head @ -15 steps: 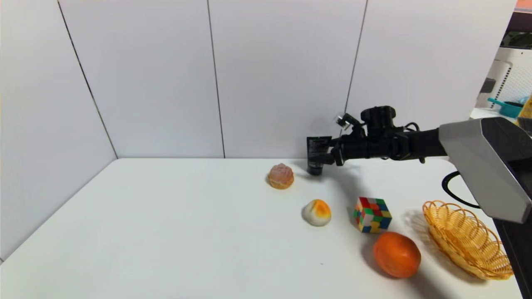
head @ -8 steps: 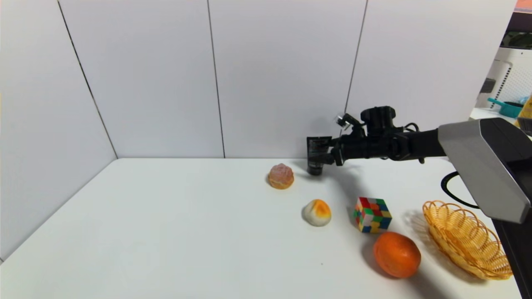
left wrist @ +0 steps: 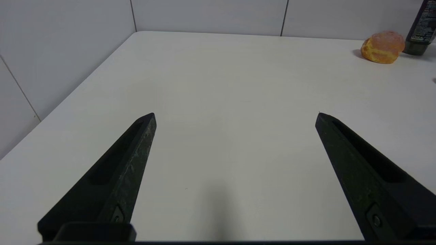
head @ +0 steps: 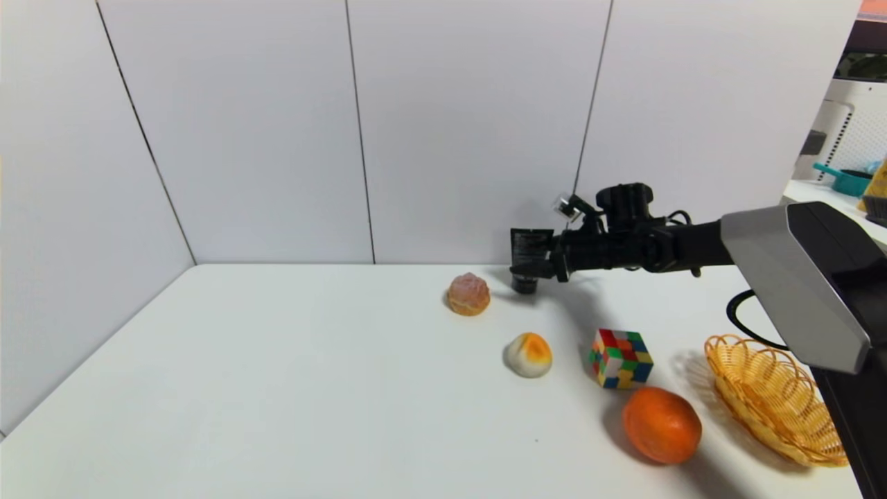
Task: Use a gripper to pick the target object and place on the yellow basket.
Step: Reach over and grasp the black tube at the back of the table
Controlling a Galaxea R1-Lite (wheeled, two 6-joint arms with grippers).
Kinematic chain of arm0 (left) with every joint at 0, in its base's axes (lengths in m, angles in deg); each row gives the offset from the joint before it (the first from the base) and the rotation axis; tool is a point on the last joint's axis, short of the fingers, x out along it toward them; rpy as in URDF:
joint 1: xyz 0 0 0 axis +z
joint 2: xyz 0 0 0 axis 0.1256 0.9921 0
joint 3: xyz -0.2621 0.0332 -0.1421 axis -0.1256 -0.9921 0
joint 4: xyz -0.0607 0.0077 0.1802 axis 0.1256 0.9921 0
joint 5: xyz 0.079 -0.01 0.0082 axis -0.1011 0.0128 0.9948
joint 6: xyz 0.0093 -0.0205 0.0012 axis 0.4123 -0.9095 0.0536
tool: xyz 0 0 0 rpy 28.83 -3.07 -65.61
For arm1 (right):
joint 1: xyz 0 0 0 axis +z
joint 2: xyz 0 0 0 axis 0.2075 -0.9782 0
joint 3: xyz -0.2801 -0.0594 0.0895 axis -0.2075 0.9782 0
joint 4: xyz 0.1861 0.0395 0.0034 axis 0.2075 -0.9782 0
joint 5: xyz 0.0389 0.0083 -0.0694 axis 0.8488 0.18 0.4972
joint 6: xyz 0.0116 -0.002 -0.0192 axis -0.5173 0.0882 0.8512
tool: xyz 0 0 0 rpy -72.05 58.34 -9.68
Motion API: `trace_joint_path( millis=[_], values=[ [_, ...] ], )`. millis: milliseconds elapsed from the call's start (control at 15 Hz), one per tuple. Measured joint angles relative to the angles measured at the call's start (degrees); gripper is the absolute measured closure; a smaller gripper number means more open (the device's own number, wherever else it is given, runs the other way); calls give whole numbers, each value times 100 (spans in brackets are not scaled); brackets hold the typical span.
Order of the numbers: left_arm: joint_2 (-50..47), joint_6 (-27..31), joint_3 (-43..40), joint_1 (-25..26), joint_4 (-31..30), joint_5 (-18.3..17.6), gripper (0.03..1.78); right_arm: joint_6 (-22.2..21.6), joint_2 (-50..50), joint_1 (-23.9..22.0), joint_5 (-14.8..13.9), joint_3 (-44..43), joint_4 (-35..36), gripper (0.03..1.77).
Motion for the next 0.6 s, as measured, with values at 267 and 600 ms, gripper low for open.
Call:
trace_joint_path(
  millis=[267, 600],
  values=[
    [0, 0, 0, 0, 0, -2, 12, -12, -66, 0, -7, -110, -5, 93],
    [0, 0, 0, 0, -2, -2, 12, 0, -83, 0, -5, -129, -9, 153]
  ],
)
